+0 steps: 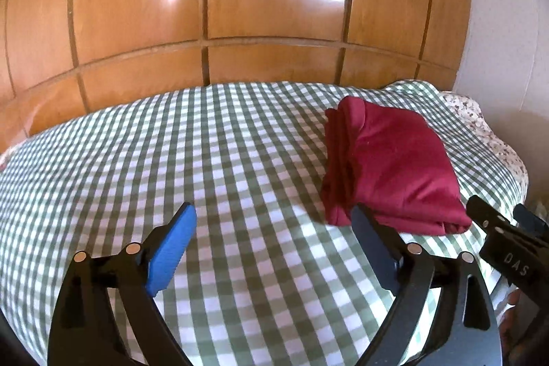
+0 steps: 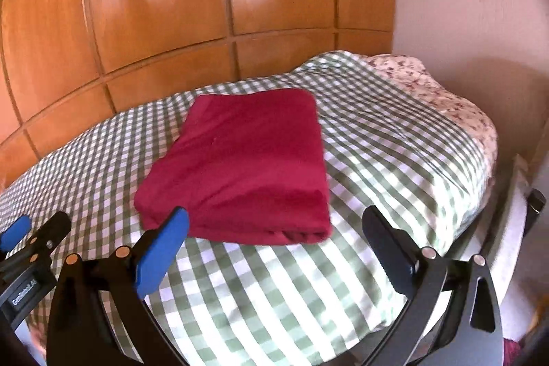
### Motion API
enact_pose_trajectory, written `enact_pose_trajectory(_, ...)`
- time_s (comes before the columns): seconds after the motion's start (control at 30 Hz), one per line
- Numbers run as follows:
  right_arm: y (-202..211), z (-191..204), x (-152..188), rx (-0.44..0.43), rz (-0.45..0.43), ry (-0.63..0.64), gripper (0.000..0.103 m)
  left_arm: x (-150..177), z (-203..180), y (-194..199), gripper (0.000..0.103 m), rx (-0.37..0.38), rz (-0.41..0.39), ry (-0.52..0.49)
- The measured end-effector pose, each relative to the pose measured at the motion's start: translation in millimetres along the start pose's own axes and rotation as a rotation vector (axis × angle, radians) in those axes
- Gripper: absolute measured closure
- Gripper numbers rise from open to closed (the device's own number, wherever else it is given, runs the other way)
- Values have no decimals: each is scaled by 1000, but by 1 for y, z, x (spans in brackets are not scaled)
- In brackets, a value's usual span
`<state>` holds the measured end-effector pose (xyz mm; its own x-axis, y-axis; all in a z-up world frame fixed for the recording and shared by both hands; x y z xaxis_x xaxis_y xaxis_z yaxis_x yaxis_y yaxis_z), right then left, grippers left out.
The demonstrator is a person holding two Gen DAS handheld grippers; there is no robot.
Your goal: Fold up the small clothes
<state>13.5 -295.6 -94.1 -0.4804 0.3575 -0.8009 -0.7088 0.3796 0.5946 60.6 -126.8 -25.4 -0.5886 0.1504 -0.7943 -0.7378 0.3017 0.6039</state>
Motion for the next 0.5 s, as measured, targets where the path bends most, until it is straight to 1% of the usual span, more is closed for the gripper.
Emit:
enact_pose_trajectory(0.17,5,5,16,-10,39,19,2,12,4,5,11,-7,10,8)
enact_pose_trajectory(0.3,7,11,20,1,32,45,2,18,7,8,10,-13,14,0)
enact_pose_trajectory(0.5,8,18,20,5,22,79,2,20,11,12,5,-8,9,4)
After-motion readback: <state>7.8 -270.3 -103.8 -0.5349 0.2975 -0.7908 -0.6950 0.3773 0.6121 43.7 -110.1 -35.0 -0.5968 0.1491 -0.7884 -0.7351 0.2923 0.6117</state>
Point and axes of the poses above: each gripper's, at about its wrist camera, not at the fingertips, and y roughly against the way its jaws point, z to its left, x to its underside, the point moved 4 cm from there along -y, roughly the way its jaws point, and after that the axes turned 2 degrees about x, right-handed, at the moved point
